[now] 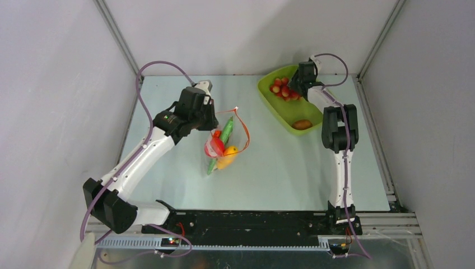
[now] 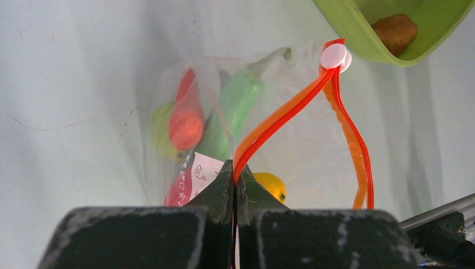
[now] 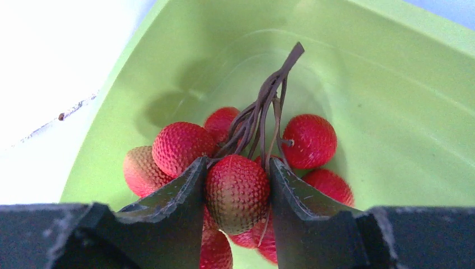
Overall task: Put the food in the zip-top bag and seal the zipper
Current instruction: Pick up the fake fruit from the bin, then place the fake fruit in the zipper food storage bag.
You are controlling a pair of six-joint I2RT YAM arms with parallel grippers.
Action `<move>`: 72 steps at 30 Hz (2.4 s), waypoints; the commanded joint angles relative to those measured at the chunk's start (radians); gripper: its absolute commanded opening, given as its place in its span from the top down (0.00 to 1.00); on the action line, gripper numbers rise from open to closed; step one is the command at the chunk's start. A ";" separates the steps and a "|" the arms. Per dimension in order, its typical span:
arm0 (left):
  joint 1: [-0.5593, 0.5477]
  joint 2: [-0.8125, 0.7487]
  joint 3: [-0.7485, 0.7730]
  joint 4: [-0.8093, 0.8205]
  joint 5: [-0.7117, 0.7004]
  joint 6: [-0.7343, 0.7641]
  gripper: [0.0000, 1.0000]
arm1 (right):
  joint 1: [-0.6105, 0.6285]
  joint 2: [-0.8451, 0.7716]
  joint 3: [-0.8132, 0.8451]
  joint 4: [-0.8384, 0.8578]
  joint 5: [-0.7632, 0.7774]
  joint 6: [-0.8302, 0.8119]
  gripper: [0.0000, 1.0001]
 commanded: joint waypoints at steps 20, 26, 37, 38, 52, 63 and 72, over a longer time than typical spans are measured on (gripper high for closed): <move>0.005 -0.020 0.010 0.021 0.015 -0.021 0.99 | -0.011 -0.567 -0.536 -0.049 -0.202 -0.216 1.00; 0.006 -0.025 0.012 0.017 0.003 -0.020 0.99 | -0.026 -0.631 -0.535 -0.181 -0.209 -0.259 1.00; 0.006 -0.044 0.012 0.014 -0.001 -0.024 0.99 | -0.047 -0.758 -0.526 -0.352 -0.189 -0.339 1.00; 0.006 -0.047 0.013 0.014 -0.001 -0.024 0.99 | -0.048 -0.774 -0.526 -0.347 -0.184 -0.340 1.00; 0.006 -0.079 0.007 0.018 0.011 -0.033 0.98 | -0.034 -1.047 -0.543 -0.237 -0.385 -0.297 1.00; 0.005 -0.076 -0.004 0.038 0.105 -0.051 0.97 | 0.223 -1.232 -0.592 -0.114 -0.530 -0.250 1.00; 0.005 -0.070 -0.004 0.041 0.141 -0.063 0.97 | 0.475 -1.193 -0.638 0.039 -0.548 -0.186 1.00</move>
